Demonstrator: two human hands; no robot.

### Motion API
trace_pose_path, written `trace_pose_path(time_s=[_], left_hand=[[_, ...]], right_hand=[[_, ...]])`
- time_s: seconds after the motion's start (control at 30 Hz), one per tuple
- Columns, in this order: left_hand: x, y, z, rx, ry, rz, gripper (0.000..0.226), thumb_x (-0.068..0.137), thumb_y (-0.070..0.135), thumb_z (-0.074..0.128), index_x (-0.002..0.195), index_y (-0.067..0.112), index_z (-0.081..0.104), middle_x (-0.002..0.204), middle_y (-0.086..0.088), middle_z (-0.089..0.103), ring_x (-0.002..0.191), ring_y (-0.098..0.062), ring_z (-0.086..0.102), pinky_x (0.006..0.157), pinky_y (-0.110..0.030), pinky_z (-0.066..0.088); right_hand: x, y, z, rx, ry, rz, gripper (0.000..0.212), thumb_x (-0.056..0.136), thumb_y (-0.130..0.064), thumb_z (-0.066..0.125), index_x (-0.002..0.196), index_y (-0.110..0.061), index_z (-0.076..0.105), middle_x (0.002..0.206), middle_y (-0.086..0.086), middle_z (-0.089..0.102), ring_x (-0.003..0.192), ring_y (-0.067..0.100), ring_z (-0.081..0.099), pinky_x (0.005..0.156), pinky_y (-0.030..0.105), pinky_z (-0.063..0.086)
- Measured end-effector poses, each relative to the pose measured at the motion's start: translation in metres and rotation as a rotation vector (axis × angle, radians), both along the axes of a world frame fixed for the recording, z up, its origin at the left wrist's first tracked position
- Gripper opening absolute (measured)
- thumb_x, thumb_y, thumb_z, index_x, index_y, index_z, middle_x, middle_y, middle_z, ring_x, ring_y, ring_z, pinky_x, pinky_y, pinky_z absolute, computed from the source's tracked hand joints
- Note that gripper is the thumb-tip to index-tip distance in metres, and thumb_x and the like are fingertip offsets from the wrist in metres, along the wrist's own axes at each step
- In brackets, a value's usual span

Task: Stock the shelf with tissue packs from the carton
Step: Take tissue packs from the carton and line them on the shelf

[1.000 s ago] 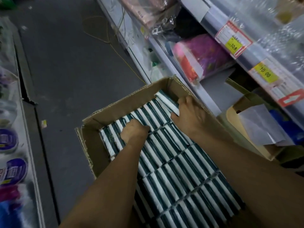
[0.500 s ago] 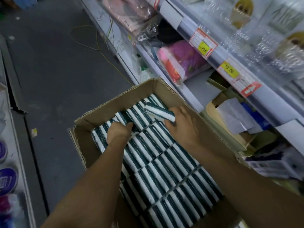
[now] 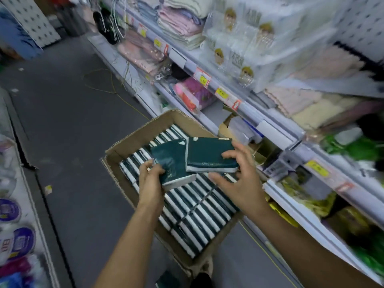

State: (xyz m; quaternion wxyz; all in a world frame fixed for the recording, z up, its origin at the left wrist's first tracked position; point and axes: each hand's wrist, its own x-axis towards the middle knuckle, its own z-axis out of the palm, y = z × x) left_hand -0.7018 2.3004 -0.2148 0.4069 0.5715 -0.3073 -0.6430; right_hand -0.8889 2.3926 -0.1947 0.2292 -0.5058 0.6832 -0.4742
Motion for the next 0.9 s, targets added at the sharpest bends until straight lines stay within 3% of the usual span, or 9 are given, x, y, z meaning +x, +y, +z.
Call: trace_pose_path(time_s=[0.07,0.13,0.27,0.33,0.43,0.53,0.67,0.8,0.9], left_hand=[[-0.007,0.025,0.027,-0.063,0.052,-0.039,0.055,0.092,-0.002,0.037,0.13,0.034,0.052,0.109,-0.002,0.068,0.09,-0.024,0.067,0.079,-0.042,0.053],[-0.016,0.047,0.052,-0.118,0.076,-0.12,0.064,0.091,-0.005,0.034,0.131,0.039,0.058,0.122,-0.001,0.067,0.101,-0.026,0.068,0.085,-0.042,0.055],[-0.042,0.081,0.101,-0.178,0.007,-0.275,0.053,0.09,-0.001,0.035,0.102,0.029,0.077,0.121,-0.004,0.07,0.103,-0.024,0.068,0.09,-0.041,0.054],[-0.059,0.099,0.126,-0.226,-0.016,-0.35,0.038,0.099,0.012,0.044,0.1,0.03,0.077,0.107,0.01,0.074,0.093,-0.009,0.07,0.088,-0.035,0.054],[-0.083,0.126,0.158,-0.365,-0.039,-0.474,0.019,0.099,0.037,0.054,0.103,0.034,0.072,0.095,0.025,0.072,0.087,0.011,0.065,0.084,-0.025,0.049],[-0.099,0.153,0.18,-0.48,-0.063,-0.561,0.021,0.096,0.047,0.054,0.106,0.035,0.068,0.107,0.02,0.069,0.097,0.008,0.062,0.081,-0.016,0.045],[-0.114,0.189,0.208,-0.529,-0.004,-0.753,0.028,0.092,0.05,0.05,0.098,0.031,0.07,0.087,0.026,0.072,0.084,0.012,0.065,0.068,-0.003,0.045],[-0.135,0.221,0.225,-0.538,0.024,-0.923,0.01,0.092,0.028,0.064,0.092,0.023,0.072,0.082,0.018,0.074,0.08,0.002,0.069,0.067,-0.009,0.05],[-0.151,0.238,0.233,-0.518,0.054,-0.946,0.015,0.087,0.026,0.073,0.101,0.021,0.072,0.097,0.006,0.076,0.088,-0.011,0.073,0.07,-0.021,0.057]], right_hand=[[-0.001,0.029,0.023,-0.055,-0.056,-0.062,0.016,0.087,-0.038,0.065,0.101,-0.035,0.056,0.144,-0.007,0.034,0.136,-0.002,0.031,0.104,0.03,0.043],[-0.004,0.056,0.044,-0.104,-0.116,-0.138,0.01,0.09,-0.035,0.06,0.097,-0.029,0.058,0.14,-0.007,0.036,0.131,-0.004,0.035,0.097,0.021,0.045],[-0.016,0.102,0.088,-0.215,-0.208,-0.248,0.01,0.094,-0.015,0.063,0.092,-0.025,0.062,0.135,-0.007,0.042,0.131,0.002,0.039,0.092,0.017,0.044],[-0.024,0.12,0.106,-0.259,-0.259,-0.311,0.011,0.095,-0.014,0.061,0.088,-0.022,0.063,0.131,-0.007,0.046,0.133,0.005,0.038,0.098,0.018,0.039],[-0.037,0.148,0.133,-0.336,-0.268,-0.388,0.016,0.088,-0.013,0.064,0.089,-0.028,0.06,0.124,-0.011,0.051,0.125,0.014,0.05,0.099,0.04,0.046],[-0.049,0.179,0.164,-0.397,-0.413,-0.382,0.032,0.087,0.006,0.061,0.105,-0.02,0.053,0.111,-0.007,0.062,0.098,0.007,0.063,0.074,0.027,0.056],[-0.079,0.222,0.193,-0.288,-0.42,-0.259,0.035,0.077,0.005,0.067,0.106,-0.013,0.058,0.106,0.004,0.065,0.095,0.013,0.062,0.072,0.023,0.054],[-0.096,0.258,0.22,-0.209,-0.379,-0.199,0.032,0.076,0.008,0.069,0.104,-0.006,0.066,0.098,0.001,0.07,0.083,0.01,0.064,0.07,0.023,0.054],[-0.1,0.277,0.234,-0.229,-0.383,-0.306,0.037,0.084,0.0,0.07,0.114,-0.02,0.065,0.111,-0.005,0.067,0.091,0.008,0.065,0.071,0.022,0.053]])
